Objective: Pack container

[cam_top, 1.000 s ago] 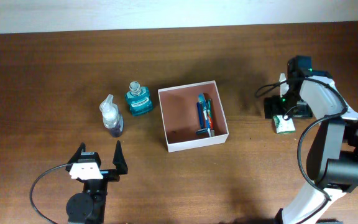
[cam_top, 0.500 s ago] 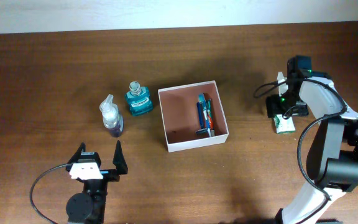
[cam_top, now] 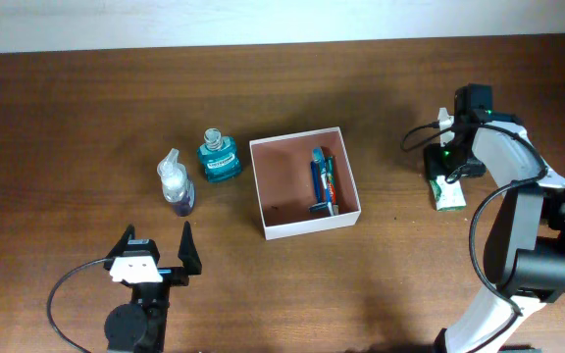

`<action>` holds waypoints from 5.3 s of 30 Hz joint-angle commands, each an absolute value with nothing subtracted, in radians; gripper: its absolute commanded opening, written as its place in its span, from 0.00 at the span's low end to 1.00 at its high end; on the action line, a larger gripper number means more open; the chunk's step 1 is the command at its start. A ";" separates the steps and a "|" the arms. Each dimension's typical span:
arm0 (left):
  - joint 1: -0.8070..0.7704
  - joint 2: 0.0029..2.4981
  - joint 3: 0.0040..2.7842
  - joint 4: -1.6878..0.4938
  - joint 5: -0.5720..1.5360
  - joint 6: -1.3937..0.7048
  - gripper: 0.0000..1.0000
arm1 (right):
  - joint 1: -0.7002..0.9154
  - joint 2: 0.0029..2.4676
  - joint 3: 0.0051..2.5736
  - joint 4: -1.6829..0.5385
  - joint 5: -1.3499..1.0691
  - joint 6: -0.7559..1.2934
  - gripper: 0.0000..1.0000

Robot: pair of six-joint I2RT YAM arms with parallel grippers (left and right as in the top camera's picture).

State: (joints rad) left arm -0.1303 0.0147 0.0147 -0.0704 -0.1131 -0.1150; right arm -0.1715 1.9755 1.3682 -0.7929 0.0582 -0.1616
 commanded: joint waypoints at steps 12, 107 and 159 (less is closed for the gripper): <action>-0.125 0.006 0.009 -0.069 -0.128 -0.099 0.99 | -0.179 1.987 1.322 -0.754 0.027 -0.160 0.60; -0.125 0.006 0.009 -0.069 -0.128 -0.099 0.99 | -0.210 2.015 1.537 -0.932 -0.067 -0.062 0.20; -0.125 0.006 0.009 -0.068 -0.128 -0.099 0.99 | -0.267 1.994 1.538 -1.019 0.035 -0.025 0.04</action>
State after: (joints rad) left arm -0.1303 0.0147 0.0147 -0.0704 -0.1131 -0.1154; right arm -0.2584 2.0041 1.5352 -1.0103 0.0193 -0.0307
